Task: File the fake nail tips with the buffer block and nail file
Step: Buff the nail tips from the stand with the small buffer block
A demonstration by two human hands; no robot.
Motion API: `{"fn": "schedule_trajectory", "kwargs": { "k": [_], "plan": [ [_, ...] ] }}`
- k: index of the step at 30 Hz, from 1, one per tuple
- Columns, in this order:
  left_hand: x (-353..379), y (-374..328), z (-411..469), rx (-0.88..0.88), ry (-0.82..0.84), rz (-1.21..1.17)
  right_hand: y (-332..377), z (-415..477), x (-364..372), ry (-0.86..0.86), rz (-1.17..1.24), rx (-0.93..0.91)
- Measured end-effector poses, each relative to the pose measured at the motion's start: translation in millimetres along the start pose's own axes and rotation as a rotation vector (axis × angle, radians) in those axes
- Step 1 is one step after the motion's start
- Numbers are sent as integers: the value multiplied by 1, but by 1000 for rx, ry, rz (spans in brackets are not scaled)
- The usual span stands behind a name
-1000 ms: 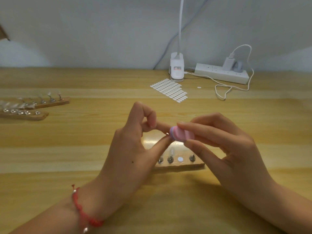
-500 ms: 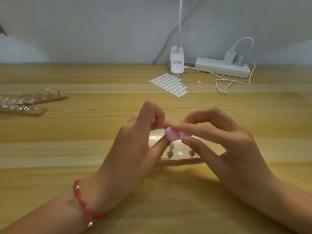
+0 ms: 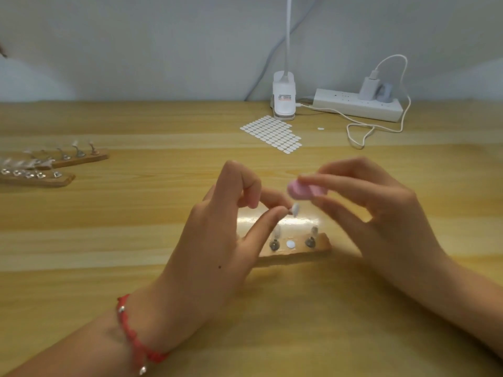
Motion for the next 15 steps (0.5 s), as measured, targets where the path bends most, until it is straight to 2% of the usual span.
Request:
{"fn": "schedule_trajectory", "kwargs": {
  "k": [2, 4, 7, 10, 15],
  "plan": [
    [-2, 0, 0, -31, -32, -79, -15, 3, -10, -52, 113, 135],
    [-3, 7, 0, -117, -39, -174, -16, 4, -14, -76, 203, 167],
    [-1, 21, 0, -332, -15, -458, 1, 2, -8, -3, 81, 6],
    [2, 23, 0, -463, 5, -701, 17, -2, -7, 6, -77, -179],
    [6, 21, 1, -530, 44, -788, 24, 0, -12, -41, -103, -289]
  ]
}}
Point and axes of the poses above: each hand's wrist, its own z-axis towards the middle knuckle, its own x-axis out of the palm, y = z × x, the point moved 6 cm from there along z, towards the middle knuckle, and after that the axes turned 3 degrees about -y, right-handed, at the moved point
